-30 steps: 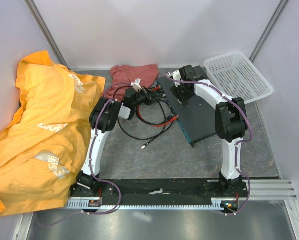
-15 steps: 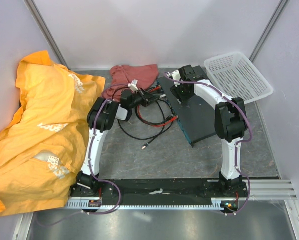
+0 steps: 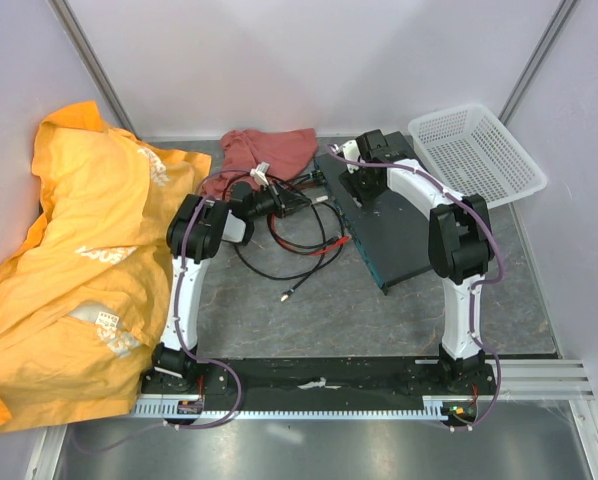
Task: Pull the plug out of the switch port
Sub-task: Pull the plug from the switch port, then place the plug at the center of the board.
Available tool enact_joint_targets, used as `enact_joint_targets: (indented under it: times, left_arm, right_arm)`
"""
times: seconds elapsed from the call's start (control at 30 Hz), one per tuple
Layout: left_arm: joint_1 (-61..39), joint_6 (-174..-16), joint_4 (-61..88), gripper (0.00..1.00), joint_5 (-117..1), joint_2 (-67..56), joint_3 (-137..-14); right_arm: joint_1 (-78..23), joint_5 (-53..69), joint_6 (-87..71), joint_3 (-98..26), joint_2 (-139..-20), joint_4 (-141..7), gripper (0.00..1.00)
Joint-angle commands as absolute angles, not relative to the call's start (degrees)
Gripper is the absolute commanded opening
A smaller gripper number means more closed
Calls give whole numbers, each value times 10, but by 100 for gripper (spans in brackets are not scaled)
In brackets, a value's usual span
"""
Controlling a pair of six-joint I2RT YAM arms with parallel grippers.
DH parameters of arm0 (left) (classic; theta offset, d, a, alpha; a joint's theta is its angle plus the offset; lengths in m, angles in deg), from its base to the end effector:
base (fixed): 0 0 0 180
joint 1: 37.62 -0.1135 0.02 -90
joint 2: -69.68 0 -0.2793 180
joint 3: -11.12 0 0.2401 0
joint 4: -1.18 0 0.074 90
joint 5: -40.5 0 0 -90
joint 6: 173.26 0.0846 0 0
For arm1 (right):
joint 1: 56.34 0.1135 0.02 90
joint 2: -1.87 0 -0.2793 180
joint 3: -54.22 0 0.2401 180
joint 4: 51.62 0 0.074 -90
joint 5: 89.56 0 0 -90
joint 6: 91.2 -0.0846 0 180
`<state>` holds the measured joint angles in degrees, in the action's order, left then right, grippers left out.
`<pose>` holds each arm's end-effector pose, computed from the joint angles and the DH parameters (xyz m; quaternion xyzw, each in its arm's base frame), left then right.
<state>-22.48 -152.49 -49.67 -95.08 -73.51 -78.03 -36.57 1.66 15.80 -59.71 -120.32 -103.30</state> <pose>0.4839 -0.1935 0.0791 -0.0675 0.7176 -0.6339 0.2804 0.4566 0.1660 0.1781 -0.3072 0.9156 0.0165 0.2590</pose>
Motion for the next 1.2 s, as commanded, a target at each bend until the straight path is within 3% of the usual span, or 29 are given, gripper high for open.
enact_joint_targets:
  times: [0.0,0.63,0.87,1.17]
  left_arm:
    - [-255,-1488,-461,2,-970,-721,-760]
    - [-251,-1450,-477,2,-1144,-622,-712]
    - [-213,-1432,-479,2,-1234,-572,-723]
    - [-78,-1422,-381,2,-1225,-534,-800]
  right_arm:
    - [-345,21,161,-567,-1298,-1060,64]
    - [-341,26,161,-597,-1259,-1045,64]
    - [-356,24,160,-644,-1159,-1049,64]
    - [-431,8,137,-693,-973,-1046,66]
